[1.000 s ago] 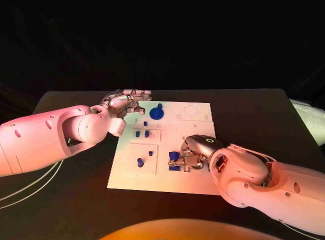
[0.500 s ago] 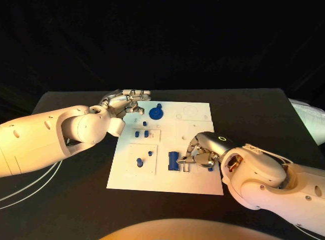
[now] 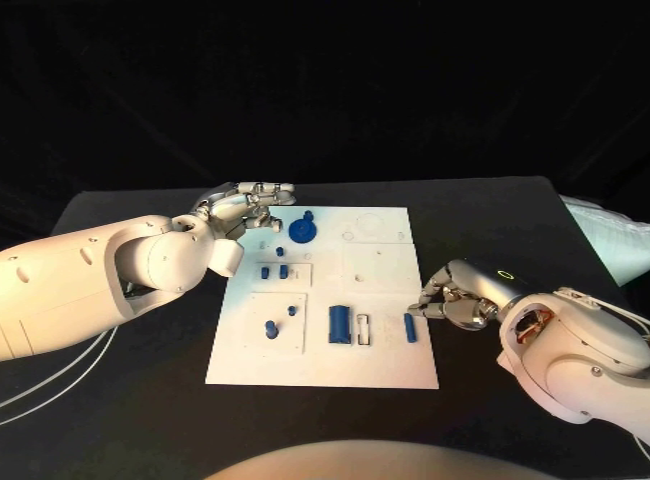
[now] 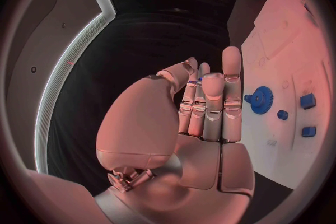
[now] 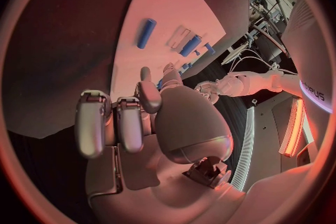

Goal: Assemble the parts on the task board

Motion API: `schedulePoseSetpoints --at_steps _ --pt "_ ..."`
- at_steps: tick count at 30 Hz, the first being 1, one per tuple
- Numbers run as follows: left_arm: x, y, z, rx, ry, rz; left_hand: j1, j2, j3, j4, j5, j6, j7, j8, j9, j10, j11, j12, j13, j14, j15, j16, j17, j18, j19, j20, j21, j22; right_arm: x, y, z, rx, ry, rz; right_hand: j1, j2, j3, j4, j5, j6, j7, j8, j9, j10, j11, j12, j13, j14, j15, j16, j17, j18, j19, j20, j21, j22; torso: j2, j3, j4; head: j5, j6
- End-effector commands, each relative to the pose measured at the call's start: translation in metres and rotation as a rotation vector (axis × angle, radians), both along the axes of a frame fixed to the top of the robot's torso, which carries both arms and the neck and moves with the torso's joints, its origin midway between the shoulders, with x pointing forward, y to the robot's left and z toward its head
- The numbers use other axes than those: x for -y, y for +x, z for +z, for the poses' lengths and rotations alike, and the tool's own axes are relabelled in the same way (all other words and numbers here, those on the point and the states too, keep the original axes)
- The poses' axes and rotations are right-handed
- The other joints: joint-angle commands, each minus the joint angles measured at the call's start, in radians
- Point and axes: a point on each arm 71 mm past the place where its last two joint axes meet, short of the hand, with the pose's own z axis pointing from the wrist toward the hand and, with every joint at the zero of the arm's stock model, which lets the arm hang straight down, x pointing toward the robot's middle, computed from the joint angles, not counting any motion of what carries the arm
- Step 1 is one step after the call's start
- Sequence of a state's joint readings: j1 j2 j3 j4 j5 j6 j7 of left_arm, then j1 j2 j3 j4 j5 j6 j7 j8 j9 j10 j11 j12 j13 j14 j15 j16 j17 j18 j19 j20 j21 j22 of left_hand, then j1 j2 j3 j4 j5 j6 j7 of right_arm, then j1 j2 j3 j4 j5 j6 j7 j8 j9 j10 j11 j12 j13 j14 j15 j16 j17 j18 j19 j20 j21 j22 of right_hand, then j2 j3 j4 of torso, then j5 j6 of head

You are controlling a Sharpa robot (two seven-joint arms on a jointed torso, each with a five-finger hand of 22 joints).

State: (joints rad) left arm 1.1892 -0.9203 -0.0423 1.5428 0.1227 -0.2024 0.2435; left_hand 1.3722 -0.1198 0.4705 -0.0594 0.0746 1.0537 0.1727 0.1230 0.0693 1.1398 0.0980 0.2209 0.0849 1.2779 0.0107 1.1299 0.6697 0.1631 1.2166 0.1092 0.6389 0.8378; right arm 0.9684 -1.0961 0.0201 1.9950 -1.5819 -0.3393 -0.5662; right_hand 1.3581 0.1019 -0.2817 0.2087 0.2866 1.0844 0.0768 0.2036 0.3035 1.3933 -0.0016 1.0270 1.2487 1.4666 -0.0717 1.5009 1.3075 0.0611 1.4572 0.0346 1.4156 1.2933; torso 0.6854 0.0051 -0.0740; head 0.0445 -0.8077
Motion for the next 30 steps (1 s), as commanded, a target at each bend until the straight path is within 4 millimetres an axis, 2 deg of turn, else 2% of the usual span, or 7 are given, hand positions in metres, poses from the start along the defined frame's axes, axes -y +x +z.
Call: schedulePoseSetpoints --at_steps 1,4,6,8,11,17,30 --pt "0.002 0.000 0.002 0.022 -0.011 -0.009 -0.011 0.003 -0.008 -0.001 0.001 -0.005 0.001 0.005 -0.001 -0.006 -0.001 0.004 0.000 -0.007 0.001 -0.006 -0.001 0.019 -0.003 0.001 -0.005 -0.001 0.002 -0.003 -0.007 0.002 -0.085 0.037 -0.016 -0.014 -0.001 0.007 0.004 0.008 0.001 -0.005 0.001 -0.007 0.000 -0.013 -0.006 0.081 0.003 -0.005 0.154 0.000 -0.003 0.003 -0.006 -0.003 -0.002 0.0029 -0.0093 -0.004 0.001" --pt "0.002 0.000 0.002 0.023 -0.012 -0.010 -0.011 0.003 -0.008 -0.001 0.001 -0.005 0.001 0.005 -0.001 -0.006 -0.001 0.004 0.000 -0.007 0.001 -0.006 -0.001 0.019 -0.003 0.001 -0.005 -0.001 0.003 -0.003 -0.015 -0.011 -0.110 0.033 -0.019 -0.012 -0.003 0.015 0.006 0.007 0.002 -0.010 0.000 -0.016 0.001 -0.041 -0.023 0.079 0.003 -0.011 0.147 0.002 -0.007 0.003 -0.012 -0.013 -0.002 0.0053 -0.0118 -0.003 0.000" --pt "0.002 0.000 0.002 0.022 -0.012 -0.011 -0.011 0.003 -0.008 -0.001 0.001 -0.005 0.001 0.005 -0.001 -0.006 -0.001 0.004 0.000 -0.007 0.001 -0.006 -0.001 0.019 -0.003 0.001 -0.005 -0.001 0.004 -0.002 -0.019 -0.019 -0.122 0.028 -0.022 -0.011 -0.005 0.023 0.006 0.008 0.002 -0.014 -0.002 -0.025 0.001 -0.070 -0.041 0.077 0.003 -0.017 0.138 0.005 -0.012 0.003 -0.020 -0.025 -0.001 0.0056 -0.0098 -0.004 -0.001" --pt "0.002 0.000 0.002 0.022 -0.012 -0.012 -0.011 0.003 -0.008 -0.001 0.001 -0.005 0.001 0.005 -0.001 -0.006 -0.001 0.004 0.000 -0.007 0.001 -0.006 -0.001 0.019 -0.003 0.001 -0.005 -0.001 0.004 -0.001 -0.022 -0.022 -0.128 0.026 -0.023 -0.011 -0.007 0.026 0.006 0.009 0.002 -0.016 -0.002 -0.028 0.001 -0.083 -0.049 0.076 0.003 -0.020 0.135 0.006 -0.014 0.003 -0.023 -0.030 -0.001 0.0031 -0.0061 -0.008 0.000" --pt "0.003 0.000 0.002 0.022 -0.013 -0.013 -0.011 0.003 -0.008 -0.001 0.001 -0.005 0.001 0.005 -0.001 -0.006 -0.001 0.004 0.000 -0.007 0.001 -0.006 -0.001 0.019 -0.003 0.001 -0.005 -0.001 0.003 0.001 -0.025 -0.021 -0.137 0.025 -0.023 -0.011 -0.007 0.026 0.006 0.009 0.002 -0.016 -0.002 -0.028 0.001 -0.083 -0.049 0.076 0.003 -0.020 0.135 0.006 -0.014 0.003 -0.023 -0.030 -0.002 0.0024 -0.0062 -0.006 -0.001" --pt "0.002 0.000 0.002 0.020 -0.012 -0.013 -0.011 0.003 -0.008 -0.001 0.001 -0.005 0.001 0.005 -0.001 -0.006 -0.001 0.004 0.000 -0.007 0.001 -0.006 -0.001 0.019 -0.003 0.001 -0.005 -0.001 -0.005 0.003 -0.030 -0.014 -0.134 0.032 -0.022 -0.012 -0.008 0.028 0.007 0.010 0.002 -0.018 -0.002 -0.031 0.001 -0.095 -0.057 0.075 0.003 -0.022 0.132 0.007 -0.016 0.003 -0.026 -0.034 -0.001 0.0029 -0.0076 -0.001 -0.004" --pt "0.001 0.000 0.001 0.018 -0.003 -0.019 -0.010 0.004 -0.008 -0.001 0.001 -0.004 0.000 0.006 0.000 -0.006 -0.001 0.006 0.000 -0.008 0.001 -0.006 -0.003 0.019 -0.004 0.001 -0.006 -0.001 -0.017 0.004 -0.036 -0.027 -0.167 0.067 -0.020 -0.020 -0.015 0.039 -0.006 0.023 -0.001 -0.019 0.000 -0.029 -0.001 -0.102 -0.064 0.075 0.002 -0.024 0.131 0.008 -0.017 0.002 -0.030 -0.039 -0.002 0.0021 -0.0070 -0.001 -0.006"
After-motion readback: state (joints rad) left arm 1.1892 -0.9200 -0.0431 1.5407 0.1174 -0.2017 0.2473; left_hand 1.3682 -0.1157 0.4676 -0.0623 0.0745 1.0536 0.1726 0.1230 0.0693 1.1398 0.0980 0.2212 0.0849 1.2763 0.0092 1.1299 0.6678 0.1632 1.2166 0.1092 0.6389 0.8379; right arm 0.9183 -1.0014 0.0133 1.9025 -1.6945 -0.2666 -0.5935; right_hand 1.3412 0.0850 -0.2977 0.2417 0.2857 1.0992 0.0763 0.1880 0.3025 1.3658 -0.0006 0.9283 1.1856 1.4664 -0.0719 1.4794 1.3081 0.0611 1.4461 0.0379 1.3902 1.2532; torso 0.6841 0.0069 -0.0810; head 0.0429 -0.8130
